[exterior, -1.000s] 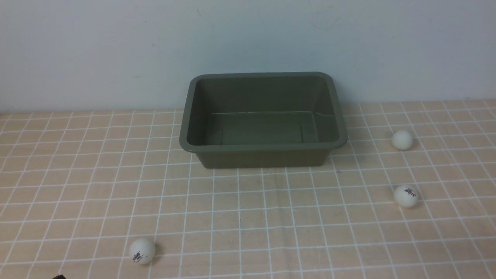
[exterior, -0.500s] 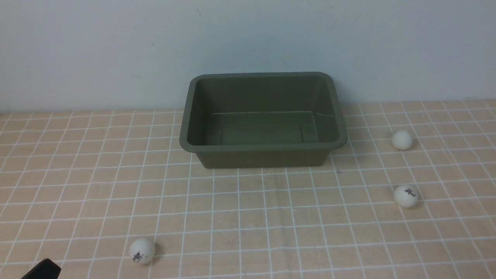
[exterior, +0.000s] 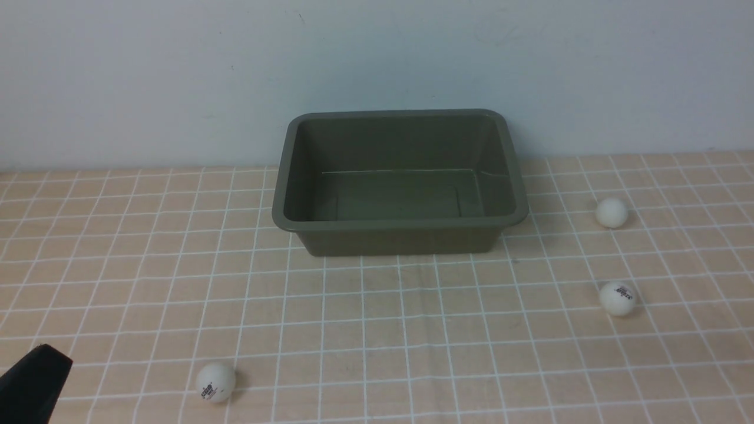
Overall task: Put the table tennis balls into the box on the light coffee tablecloth.
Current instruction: 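Reach for and grasp a ping pong ball on the table, then release the ping pong ball into the bin and lift the gripper away, then reach for and grasp a ping pong ball on the table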
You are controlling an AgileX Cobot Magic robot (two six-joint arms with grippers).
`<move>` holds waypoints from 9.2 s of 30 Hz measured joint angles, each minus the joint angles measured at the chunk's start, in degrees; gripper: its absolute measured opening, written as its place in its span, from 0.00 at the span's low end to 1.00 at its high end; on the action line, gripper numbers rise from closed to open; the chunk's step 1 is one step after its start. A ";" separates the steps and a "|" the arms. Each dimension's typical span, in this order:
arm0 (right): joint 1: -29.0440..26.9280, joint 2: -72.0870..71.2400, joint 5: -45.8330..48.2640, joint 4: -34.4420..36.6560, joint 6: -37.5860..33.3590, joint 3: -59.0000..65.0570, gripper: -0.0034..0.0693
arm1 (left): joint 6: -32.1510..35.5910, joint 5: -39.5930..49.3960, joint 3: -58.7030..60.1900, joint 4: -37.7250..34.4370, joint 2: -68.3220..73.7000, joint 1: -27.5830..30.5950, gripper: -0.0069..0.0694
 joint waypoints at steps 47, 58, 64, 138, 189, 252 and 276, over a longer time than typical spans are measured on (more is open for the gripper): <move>15.18 73.81 22.59 -83.78 45.01 -41.27 0.03 | -23.93 29.77 -32.44 58.90 63.49 0.00 0.00; 16.58 86.51 26.25 -85.20 48.12 -54.26 0.04 | -23.28 29.64 -32.44 58.68 64.77 0.00 0.00; 16.58 88.12 27.49 -81.03 44.14 -57.98 0.12 | -23.11 29.64 -32.46 58.68 64.77 0.00 0.00; 11.25 109.78 21.61 -76.21 40.66 -64.40 0.55 | -22.27 29.69 -32.46 58.63 64.83 0.00 0.00; 19.36 126.72 34.18 -55.12 32.48 -107.88 0.58 | -22.27 29.69 -32.46 58.34 64.83 0.00 0.00; 10.08 134.03 43.19 -84.72 49.61 -109.06 0.67 | -22.27 31.19 -32.46 56.90 64.83 0.00 0.00; 9.63 134.10 40.54 -85.96 48.88 -109.06 0.53 | -22.27 31.19 -32.46 56.90 64.83 0.00 0.00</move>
